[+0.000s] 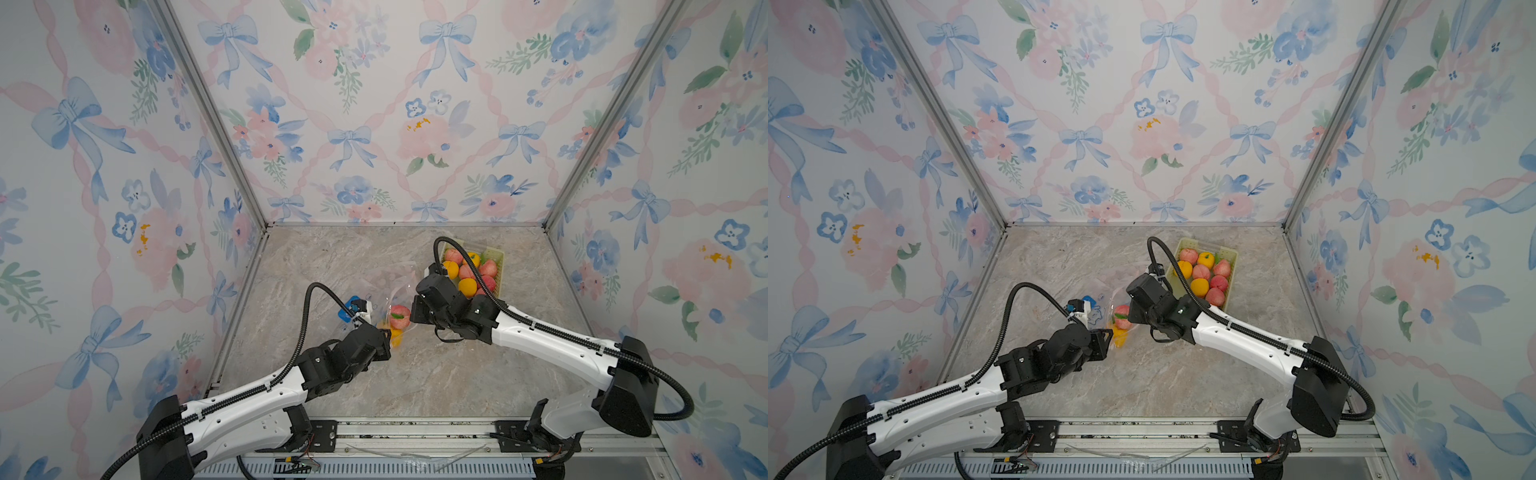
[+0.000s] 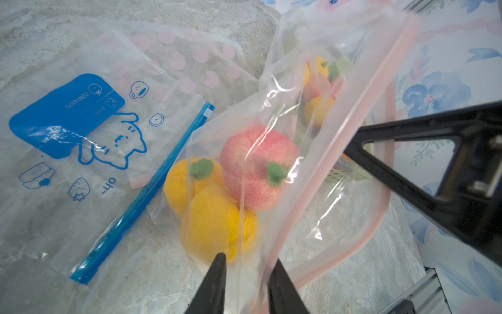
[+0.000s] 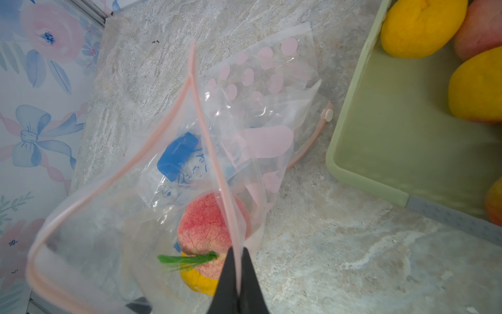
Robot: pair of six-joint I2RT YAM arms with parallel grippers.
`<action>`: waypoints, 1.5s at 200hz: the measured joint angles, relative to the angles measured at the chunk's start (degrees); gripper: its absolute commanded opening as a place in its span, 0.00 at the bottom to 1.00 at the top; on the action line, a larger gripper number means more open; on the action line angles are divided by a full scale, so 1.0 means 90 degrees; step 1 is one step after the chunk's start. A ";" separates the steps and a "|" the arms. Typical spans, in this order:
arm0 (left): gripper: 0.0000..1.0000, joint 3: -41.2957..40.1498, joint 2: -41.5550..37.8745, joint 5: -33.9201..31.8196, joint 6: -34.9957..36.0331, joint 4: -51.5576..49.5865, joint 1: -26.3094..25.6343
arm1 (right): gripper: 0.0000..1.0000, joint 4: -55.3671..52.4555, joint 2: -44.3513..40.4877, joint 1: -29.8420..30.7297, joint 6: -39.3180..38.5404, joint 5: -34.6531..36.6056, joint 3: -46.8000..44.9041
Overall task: Place the peach in a zip-top bag and seal the zipper
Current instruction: Adjust the zipper food storage bag at the center of the board.
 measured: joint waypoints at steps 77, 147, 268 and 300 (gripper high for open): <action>0.00 0.0199 0.0704 -0.0061 0.0391 0.0124 0.0005 | 0.04 -0.0015 -0.0202 0.0039 0.0044 -0.0002 -0.0151; 0.00 0.1741 0.0498 0.0848 0.1520 -0.1234 0.0573 | 0.13 -0.0695 -0.0291 0.0039 -0.0182 0.0114 -0.0126; 0.00 0.1987 0.0823 0.1807 0.2300 -0.2392 0.1581 | 0.56 -0.1032 -0.0143 -0.0141 -0.1234 -0.1049 0.0563; 0.00 0.1987 0.0879 0.1809 0.2300 -0.2404 0.1588 | 0.63 -0.1015 -0.0724 -0.0908 -0.1545 -0.1294 0.0658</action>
